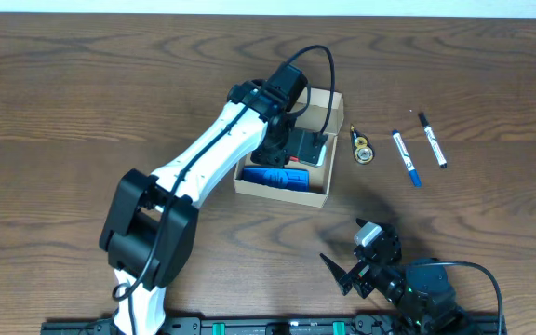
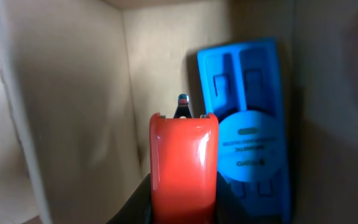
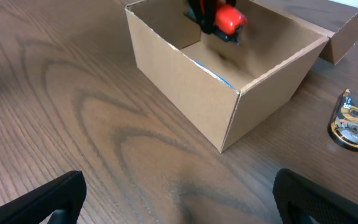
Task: Pack container
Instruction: 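Carry the red stapler into the box beside the duster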
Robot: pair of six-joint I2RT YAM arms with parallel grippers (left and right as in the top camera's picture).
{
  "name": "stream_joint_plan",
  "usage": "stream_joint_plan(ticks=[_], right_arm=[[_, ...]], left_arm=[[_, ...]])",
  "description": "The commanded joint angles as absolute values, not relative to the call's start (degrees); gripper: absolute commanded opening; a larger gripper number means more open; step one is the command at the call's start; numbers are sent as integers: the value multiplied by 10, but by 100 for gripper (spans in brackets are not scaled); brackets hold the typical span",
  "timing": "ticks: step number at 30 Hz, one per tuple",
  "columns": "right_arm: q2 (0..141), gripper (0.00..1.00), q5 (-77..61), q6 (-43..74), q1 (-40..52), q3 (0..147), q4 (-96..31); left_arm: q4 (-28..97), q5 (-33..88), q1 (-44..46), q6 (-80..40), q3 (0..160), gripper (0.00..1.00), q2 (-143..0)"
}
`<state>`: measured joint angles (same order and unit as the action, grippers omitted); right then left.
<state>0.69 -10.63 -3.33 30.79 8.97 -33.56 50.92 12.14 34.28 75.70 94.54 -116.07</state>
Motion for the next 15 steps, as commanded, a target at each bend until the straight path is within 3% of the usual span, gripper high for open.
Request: stream_joint_plan(ticks=[1, 15], right_arm=[[4, 99, -105, -26, 313, 88, -336], [4, 99, -105, -26, 313, 88, -336]], left_arm=[[509, 101, 340, 771, 954, 6, -1178], [470, 102, 315, 721, 954, 6, -1216]])
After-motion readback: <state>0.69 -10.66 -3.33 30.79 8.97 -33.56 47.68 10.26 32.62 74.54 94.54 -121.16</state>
